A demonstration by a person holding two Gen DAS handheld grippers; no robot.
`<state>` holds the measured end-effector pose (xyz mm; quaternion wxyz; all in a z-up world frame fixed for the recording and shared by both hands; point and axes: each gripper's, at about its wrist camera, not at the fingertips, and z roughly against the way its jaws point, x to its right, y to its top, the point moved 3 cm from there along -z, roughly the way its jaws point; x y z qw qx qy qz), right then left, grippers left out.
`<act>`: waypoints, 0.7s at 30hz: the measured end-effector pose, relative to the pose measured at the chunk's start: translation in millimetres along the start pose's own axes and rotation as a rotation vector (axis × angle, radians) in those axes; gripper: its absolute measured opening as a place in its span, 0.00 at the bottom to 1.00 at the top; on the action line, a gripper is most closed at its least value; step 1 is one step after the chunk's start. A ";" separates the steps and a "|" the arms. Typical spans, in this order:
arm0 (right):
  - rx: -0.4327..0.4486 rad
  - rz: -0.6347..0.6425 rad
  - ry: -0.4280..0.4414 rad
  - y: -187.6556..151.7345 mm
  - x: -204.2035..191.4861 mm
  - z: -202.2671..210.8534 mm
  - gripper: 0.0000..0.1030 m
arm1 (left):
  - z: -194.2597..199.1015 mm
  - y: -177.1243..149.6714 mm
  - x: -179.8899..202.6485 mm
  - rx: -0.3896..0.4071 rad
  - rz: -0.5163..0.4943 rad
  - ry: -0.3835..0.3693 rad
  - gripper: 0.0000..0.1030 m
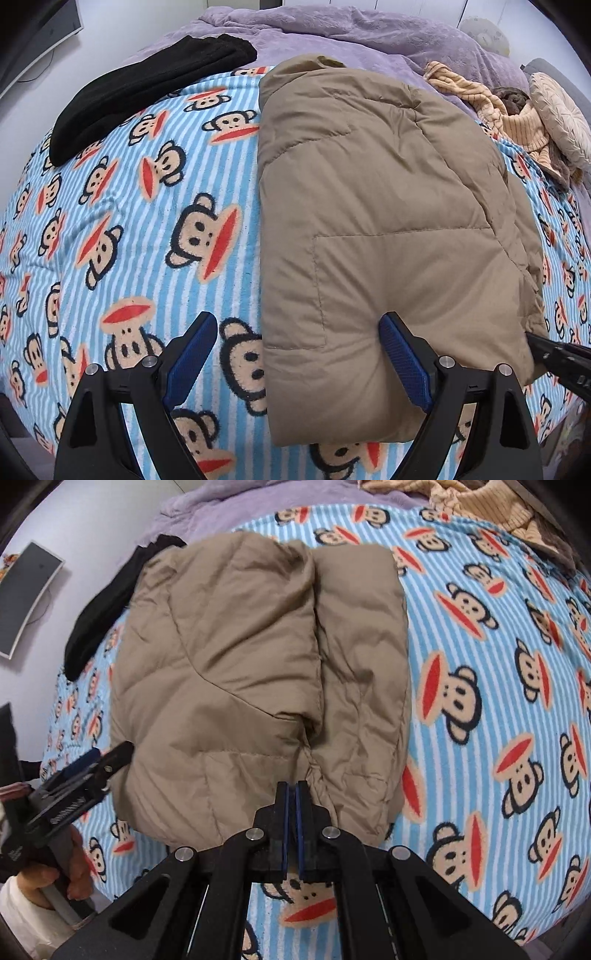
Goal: Fold large clothes
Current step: 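Lift both tools off the bundle and pull them back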
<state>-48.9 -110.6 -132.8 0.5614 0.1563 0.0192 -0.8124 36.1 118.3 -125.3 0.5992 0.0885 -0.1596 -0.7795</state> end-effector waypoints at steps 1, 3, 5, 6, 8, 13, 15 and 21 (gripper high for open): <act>-0.025 -0.021 0.002 -1.3 2.8 -6.2 0.03 | 1.0 -1.0 1.1 -0.004 -0.006 0.000 0.88; -0.038 -0.049 0.012 -1.0 5.3 -6.8 0.03 | 2.6 -0.5 0.7 -0.011 -0.010 0.003 0.88; -0.036 -0.036 0.012 1.1 4.0 -0.9 0.03 | 4.7 -0.9 -0.1 -0.015 -0.003 0.004 0.88; -0.037 -0.029 0.011 2.0 3.7 2.0 0.03 | 5.6 -1.3 -0.7 -0.018 0.004 0.005 0.88; -0.038 -0.024 0.016 2.3 3.5 8.6 0.04 | 7.8 -1.6 -1.3 -0.022 0.014 0.009 0.88; -0.027 -0.022 0.042 -2.0 7.3 26.0 0.04 | 19.3 -1.6 3.7 -0.014 0.008 0.031 0.88; -0.024 -0.023 0.058 -6.1 11.4 31.9 0.04 | 27.5 -2.8 6.6 -0.006 0.012 0.035 0.88; -0.003 -0.024 0.081 -20.2 27.1 56.7 0.04 | 57.8 -12.0 20.6 0.018 0.021 0.034 0.88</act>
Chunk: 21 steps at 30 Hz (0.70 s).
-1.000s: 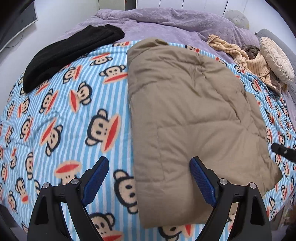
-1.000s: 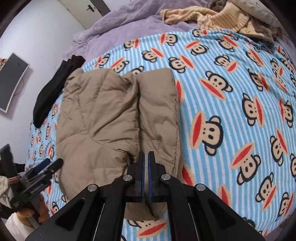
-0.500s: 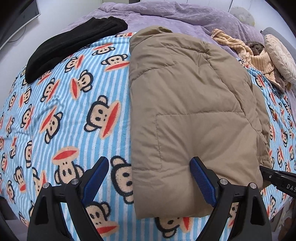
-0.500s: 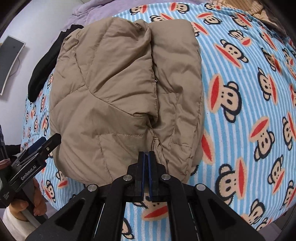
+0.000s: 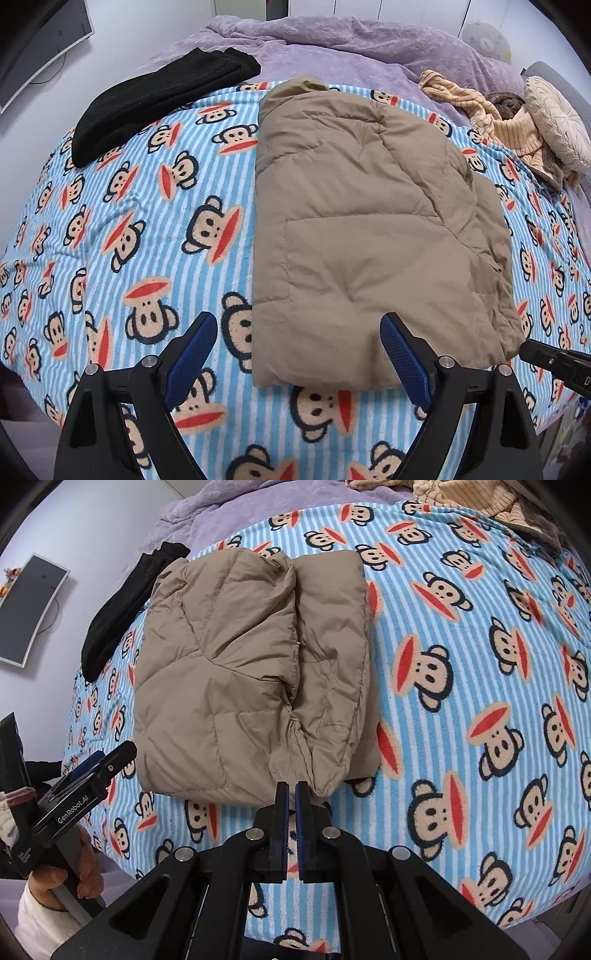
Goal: Fold large clothes
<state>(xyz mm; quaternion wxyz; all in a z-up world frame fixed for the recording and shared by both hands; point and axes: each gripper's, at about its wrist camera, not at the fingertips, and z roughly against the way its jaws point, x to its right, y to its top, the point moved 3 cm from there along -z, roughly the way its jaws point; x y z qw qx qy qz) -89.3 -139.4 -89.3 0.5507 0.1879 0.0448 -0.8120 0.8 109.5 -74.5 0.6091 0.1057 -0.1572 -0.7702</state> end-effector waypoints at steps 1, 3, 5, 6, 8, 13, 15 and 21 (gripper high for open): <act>0.002 -0.002 0.004 -2.0 3.1 5.2 0.04 | 5.7 -2.0 2.9 0.006 0.000 0.000 0.88; 0.007 -0.003 0.007 -7.3 7.2 12.8 0.04 | 16.2 -6.1 8.1 0.013 0.003 -0.003 0.88; 0.011 0.001 0.011 -12.3 10.8 21.3 0.04 | 27.3 -10.6 12.4 0.019 0.007 -0.006 0.88; 0.013 0.002 0.015 -15.1 13.1 25.9 0.04 | 32.4 -13.1 14.2 0.023 0.009 -0.007 0.88; 0.020 0.007 0.024 -20.3 16.3 35.2 0.04 | 43.5 -19.0 18.0 0.028 0.014 -0.007 0.88; 0.022 0.030 0.048 -37.2 20.7 48.5 0.04 | 71.2 -39.1 25.1 0.047 0.029 0.012 0.88; 0.012 0.038 0.059 -44.6 21.5 51.2 0.04 | 80.2 -47.9 26.1 0.050 0.039 0.019 0.88; 0.010 0.072 0.053 -55.0 15.7 62.0 0.04 | 97.9 -60.6 21.2 0.055 0.062 0.009 1.00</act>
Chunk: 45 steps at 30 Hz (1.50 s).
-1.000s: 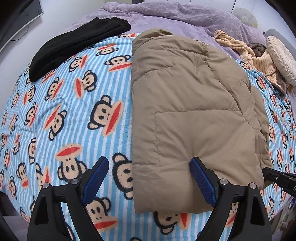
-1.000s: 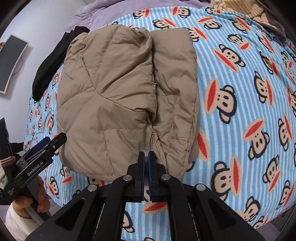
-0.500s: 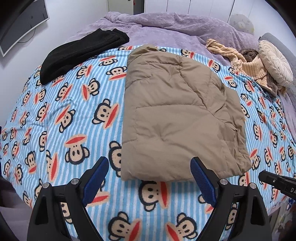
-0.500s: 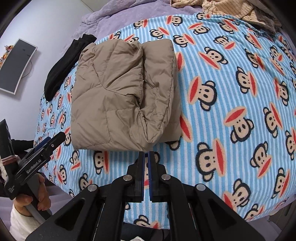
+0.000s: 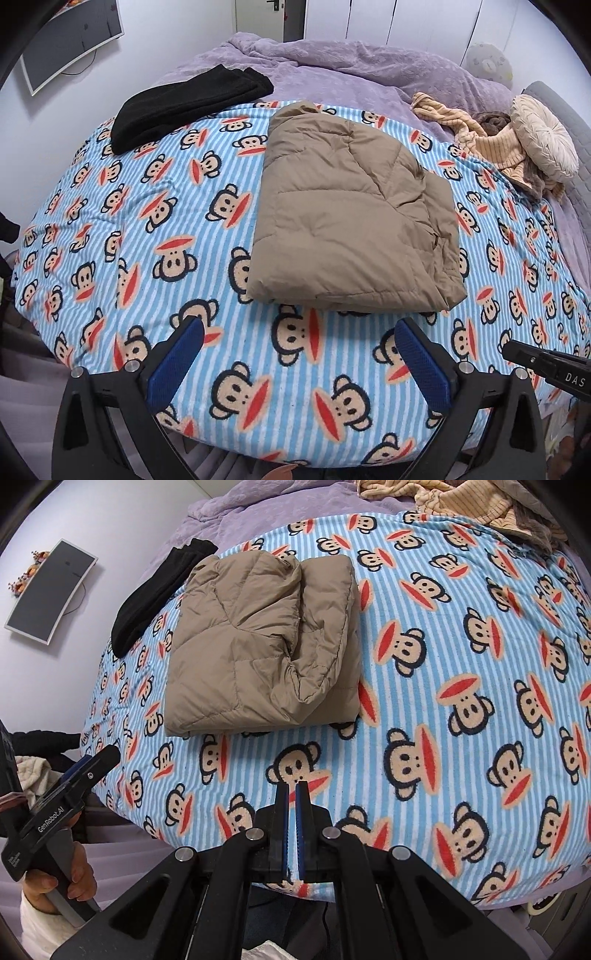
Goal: Fold large clothes
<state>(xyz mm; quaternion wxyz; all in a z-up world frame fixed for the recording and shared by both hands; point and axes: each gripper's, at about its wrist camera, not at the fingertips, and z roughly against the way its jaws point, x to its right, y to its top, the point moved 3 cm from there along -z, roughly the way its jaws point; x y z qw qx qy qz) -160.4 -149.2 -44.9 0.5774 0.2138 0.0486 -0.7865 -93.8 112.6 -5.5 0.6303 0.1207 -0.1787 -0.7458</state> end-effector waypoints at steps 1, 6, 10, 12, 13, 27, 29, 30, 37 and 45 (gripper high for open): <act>0.013 -0.001 -0.001 1.3 -1.9 3.0 0.04 | 0.3 1.8 -1.1 -0.002 -0.006 0.000 1.00; 0.067 -0.033 -0.011 15.5 -13.3 3.3 0.04 | 4.2 18.5 -9.3 0.012 -0.051 0.012 1.00; 0.063 -0.075 -0.009 27.1 -30.0 -8.7 0.04 | 9.9 33.4 -20.0 0.029 -0.105 0.025 1.00; 0.077 -0.056 -0.029 34.5 -42.8 -7.9 0.04 | 6.7 42.2 -26.1 0.013 -0.103 0.009 1.00; 0.085 -0.047 -0.042 37.9 -48.1 -6.7 0.04 | 3.9 46.8 -28.7 0.000 -0.099 0.003 1.00; 0.183 -0.008 -0.170 68.9 -74.8 17.2 0.67 | 5.9 78.6 -33.7 0.023 -0.061 0.007 1.00; 0.198 0.007 -0.177 71.1 -79.4 21.4 0.67 | 6.4 79.7 -34.8 0.025 -0.056 0.011 1.00; 0.202 0.008 -0.173 72.5 -80.6 22.6 0.67 | 6.9 80.4 -35.1 0.026 -0.054 0.013 1.00; 0.277 0.034 -0.205 80.5 -91.2 36.2 0.83 | 17.3 87.0 -39.4 0.058 -0.036 0.029 1.00; 0.344 0.041 -0.240 87.8 -94.4 47.9 0.91 | 26.6 93.7 -42.9 0.088 -0.032 0.042 1.00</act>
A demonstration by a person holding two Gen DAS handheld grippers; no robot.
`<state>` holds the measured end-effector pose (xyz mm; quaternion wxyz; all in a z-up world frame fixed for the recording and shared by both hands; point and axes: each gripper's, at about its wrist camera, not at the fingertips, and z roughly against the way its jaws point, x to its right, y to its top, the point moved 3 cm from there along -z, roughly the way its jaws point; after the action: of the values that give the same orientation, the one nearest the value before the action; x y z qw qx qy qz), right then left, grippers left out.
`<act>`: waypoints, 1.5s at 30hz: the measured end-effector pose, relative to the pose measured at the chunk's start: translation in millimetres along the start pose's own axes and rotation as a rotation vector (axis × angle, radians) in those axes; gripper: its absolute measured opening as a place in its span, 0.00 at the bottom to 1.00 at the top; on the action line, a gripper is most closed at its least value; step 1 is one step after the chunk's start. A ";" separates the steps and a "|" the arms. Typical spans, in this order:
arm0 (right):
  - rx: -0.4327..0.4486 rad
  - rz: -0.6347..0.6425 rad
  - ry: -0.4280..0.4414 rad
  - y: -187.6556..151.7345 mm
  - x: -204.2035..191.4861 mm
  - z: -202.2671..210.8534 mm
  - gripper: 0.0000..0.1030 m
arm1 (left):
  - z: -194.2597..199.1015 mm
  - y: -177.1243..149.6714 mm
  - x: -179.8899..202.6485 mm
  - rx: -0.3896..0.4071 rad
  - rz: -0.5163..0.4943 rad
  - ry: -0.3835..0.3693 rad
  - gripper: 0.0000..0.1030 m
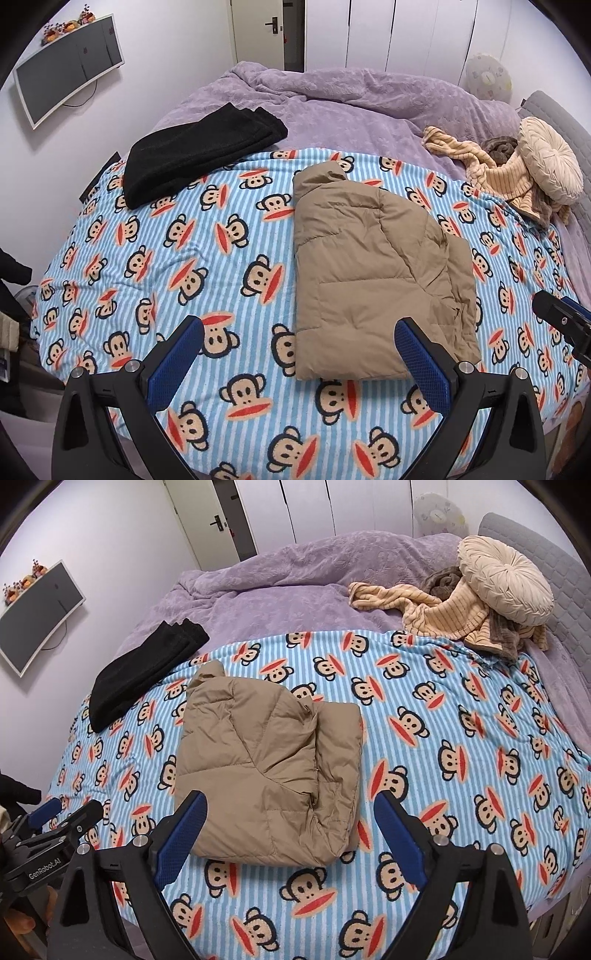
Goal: Fold large clothes
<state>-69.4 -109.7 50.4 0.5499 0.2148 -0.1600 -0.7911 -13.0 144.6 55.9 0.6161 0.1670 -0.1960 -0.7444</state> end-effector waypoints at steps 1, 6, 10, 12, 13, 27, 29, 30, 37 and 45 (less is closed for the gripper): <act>0.004 0.002 -0.003 0.5 -0.5 0.5 0.92 | 0.9 0.5 0.1 0.003 -0.002 0.002 1.00; 0.008 0.013 -0.001 1.2 -3.8 2.3 1.00 | 3.2 2.7 1.1 0.014 -0.007 0.008 1.00; 0.006 0.011 -0.001 0.7 -4.8 2.6 1.00 | 5.0 3.1 2.0 0.019 -0.007 0.010 1.00; 0.004 0.008 0.000 0.8 -4.5 2.7 1.00 | 6.2 3.1 2.1 0.022 -0.007 0.013 1.00; 0.003 0.010 0.001 1.1 -3.6 2.0 1.00 | 6.7 3.5 1.9 0.024 -0.006 0.015 1.00; -0.004 0.007 -0.001 -3.7 -4.2 3.3 1.00 | 8.8 4.3 1.2 0.027 -0.004 0.017 1.00; -0.004 0.007 -0.001 -4.0 -4.4 3.4 1.00 | 9.2 4.7 0.8 0.027 -0.004 0.016 1.00; -0.004 0.007 -0.001 -4.3 -4.5 3.6 1.00 | 9.0 4.7 1.0 0.027 -0.004 0.016 1.00; -0.005 0.008 0.000 -3.6 -4.2 3.5 1.00 | 9.4 4.6 0.9 0.027 -0.005 0.016 1.00; -0.005 0.008 -0.001 -3.5 -5.1 4.3 1.00 | 9.6 4.3 0.9 0.028 -0.005 0.016 1.00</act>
<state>-72.8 -103.7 53.2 0.5535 0.2126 -0.1592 -0.7894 -14.2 143.8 66.4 0.6133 0.1820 -0.2009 -0.7418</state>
